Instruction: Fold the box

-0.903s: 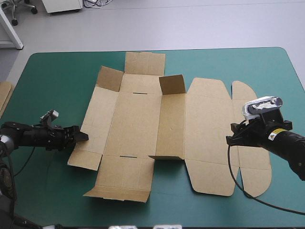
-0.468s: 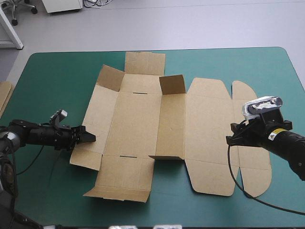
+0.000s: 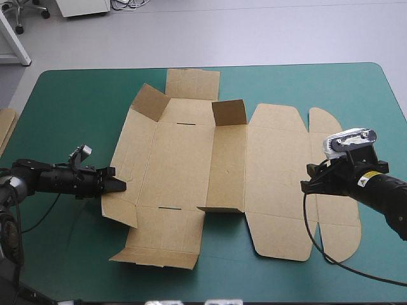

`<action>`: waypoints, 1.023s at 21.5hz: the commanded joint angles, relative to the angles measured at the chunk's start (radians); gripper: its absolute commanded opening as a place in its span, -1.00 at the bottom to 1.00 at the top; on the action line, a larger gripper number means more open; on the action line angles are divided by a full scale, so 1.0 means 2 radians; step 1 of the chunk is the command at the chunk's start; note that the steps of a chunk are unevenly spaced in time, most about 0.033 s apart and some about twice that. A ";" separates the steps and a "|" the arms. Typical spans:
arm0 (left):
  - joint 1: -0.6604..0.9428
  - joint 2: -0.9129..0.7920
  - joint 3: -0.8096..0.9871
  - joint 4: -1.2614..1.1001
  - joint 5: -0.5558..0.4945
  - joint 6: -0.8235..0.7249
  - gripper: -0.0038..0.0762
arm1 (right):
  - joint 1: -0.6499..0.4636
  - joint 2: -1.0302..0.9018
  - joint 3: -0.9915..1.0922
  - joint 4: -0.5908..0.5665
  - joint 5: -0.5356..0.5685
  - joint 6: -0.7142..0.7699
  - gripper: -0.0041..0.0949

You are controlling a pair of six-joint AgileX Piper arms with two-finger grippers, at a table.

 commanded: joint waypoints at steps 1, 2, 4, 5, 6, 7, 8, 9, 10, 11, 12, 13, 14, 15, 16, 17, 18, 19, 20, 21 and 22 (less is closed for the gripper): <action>-0.010 -0.020 -0.023 -0.017 0.002 -0.001 -0.93 | 0.001 -0.003 -0.019 0.008 -0.027 -0.005 0.14; -0.012 -0.020 -0.030 -0.013 0.007 -0.001 -0.93 | 0.001 -0.003 -0.019 0.008 -0.027 -0.007 0.14; -0.017 -0.020 -0.054 0.002 0.020 -0.005 -0.93 | 0.001 -0.003 -0.019 0.007 -0.027 -0.014 0.14; -0.021 -0.021 -0.083 0.014 0.033 -0.016 -0.93 | 0.001 -0.003 -0.019 0.007 -0.027 -0.023 0.14; -0.023 -0.022 -0.101 0.019 0.038 -0.019 -0.93 | 0.001 -0.003 -0.019 0.007 -0.027 -0.025 0.14; -0.023 -0.023 -0.138 0.027 0.059 -0.026 -0.93 | 0.001 -0.003 -0.019 0.007 -0.027 -0.025 0.14; -0.023 -0.023 -0.153 0.027 0.071 -0.026 -0.93 | 0.001 -0.003 -0.019 0.007 -0.027 -0.025 0.14; -0.024 -0.023 -0.188 0.036 0.094 -0.029 -0.93 | 0.001 -0.003 -0.019 0.007 -0.029 -0.025 0.14; -0.028 -0.023 -0.202 0.050 0.094 -0.040 -0.93 | 0.001 -0.003 -0.019 0.007 -0.032 -0.025 0.14; -0.039 -0.024 -0.236 0.103 0.094 -0.071 -0.93 | 0.001 -0.003 -0.019 0.006 -0.034 -0.027 0.14; -0.048 -0.024 -0.251 0.129 0.094 -0.085 -0.93 | 0.001 -0.003 -0.019 0.006 -0.034 -0.030 0.13; -0.067 -0.024 -0.276 0.165 0.094 -0.097 -0.93 | 0.001 -0.003 -0.019 0.006 -0.034 -0.030 0.12; -0.086 -0.024 -0.293 0.184 0.094 -0.097 -0.93 | 0.001 -0.003 -0.019 0.005 -0.034 -0.030 0.12; -0.102 -0.024 -0.305 0.192 0.091 -0.097 -0.93 | 0.001 -0.003 -0.019 0.005 -0.034 -0.030 0.12; -0.117 -0.024 -0.322 0.193 0.091 -0.096 -0.92 | 0.001 -0.003 -0.019 0.004 -0.034 -0.030 0.12; -0.131 -0.023 -0.335 0.193 0.091 -0.092 -0.92 | 0.001 -0.003 -0.019 0.004 -0.034 -0.030 0.12; -0.146 -0.023 -0.354 0.194 0.091 -0.082 -0.92 | 0.001 -0.003 -0.021 0.004 -0.033 -0.030 0.12; -0.156 -0.023 -0.373 0.199 0.091 -0.082 -0.92 | 0.001 -0.003 -0.026 0.004 -0.030 -0.030 0.12; -0.168 -0.023 -0.392 0.206 0.091 -0.075 -0.92 | 0.001 -0.003 -0.031 0.004 -0.030 -0.030 0.12; -0.174 -0.023 -0.406 0.211 0.091 -0.072 -0.92 | 0.001 -0.003 -0.034 0.002 -0.030 -0.030 0.12; -0.182 -0.023 -0.418 0.218 0.091 -0.068 -0.92 | 0.001 -0.003 -0.039 -0.006 -0.030 -0.029 0.12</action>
